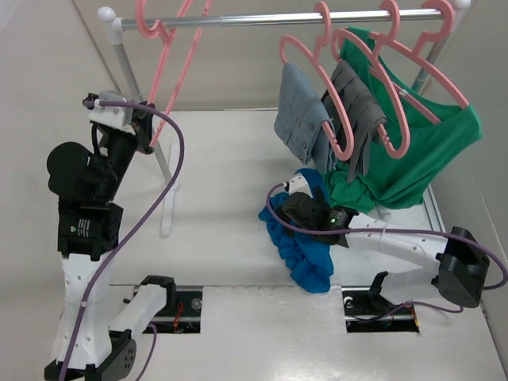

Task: Place the t-shirt on the hanger
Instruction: Grab a hanger with the left arm, then place tshirt on hanger

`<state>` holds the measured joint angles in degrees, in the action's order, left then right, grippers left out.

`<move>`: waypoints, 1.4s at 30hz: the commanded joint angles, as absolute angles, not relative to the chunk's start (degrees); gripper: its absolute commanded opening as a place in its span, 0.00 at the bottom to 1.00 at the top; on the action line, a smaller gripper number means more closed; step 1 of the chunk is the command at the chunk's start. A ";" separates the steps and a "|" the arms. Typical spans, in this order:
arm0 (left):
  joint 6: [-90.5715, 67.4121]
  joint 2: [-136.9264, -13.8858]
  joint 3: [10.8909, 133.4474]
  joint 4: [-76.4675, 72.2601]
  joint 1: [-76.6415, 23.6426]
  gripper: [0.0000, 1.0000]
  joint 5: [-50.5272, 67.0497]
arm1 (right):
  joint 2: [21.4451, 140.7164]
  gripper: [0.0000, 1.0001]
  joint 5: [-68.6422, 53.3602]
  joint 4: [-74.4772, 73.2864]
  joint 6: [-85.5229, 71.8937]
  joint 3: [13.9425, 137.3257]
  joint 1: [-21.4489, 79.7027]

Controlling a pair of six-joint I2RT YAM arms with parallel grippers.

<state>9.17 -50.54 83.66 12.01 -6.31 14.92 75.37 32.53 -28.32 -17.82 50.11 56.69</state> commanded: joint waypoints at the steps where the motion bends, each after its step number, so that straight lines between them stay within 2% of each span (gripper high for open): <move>1: 10.63 -47.56 82.28 8.25 -6.42 0.00 14.68 | 73.39 0.99 32.78 -27.33 -15.91 52.65 56.43; 9: 16.34 -30.96 65.49 10.10 -6.42 0.00 14.68 | 70.24 0.99 29.71 -25.59 -9.50 57.04 59.76; 18: 24.59 -25.31 57.31 17.04 -6.42 0.00 13.97 | 68.91 0.99 24.89 -20.92 -8.70 65.03 61.78; 23: 32.95 -23.56 49.93 17.58 -6.42 0.00 11.95 | 76.08 0.99 18.47 -11.10 -12.99 75.90 62.40; 29: 35.94 -23.03 48.69 19.51 -6.42 0.00 14.41 | 89.80 0.99 14.85 -9.14 -22.84 93.49 62.93; 33: 35.95 -23.64 48.69 19.51 -6.42 0.00 15.21 | 101.31 0.92 10.82 -9.66 -32.05 104.30 62.93; 42: 36.47 -26.37 49.75 20.13 -6.42 0.00 16.87 | 107.84 0.92 15.64 -6.86 -36.74 111.53 64.78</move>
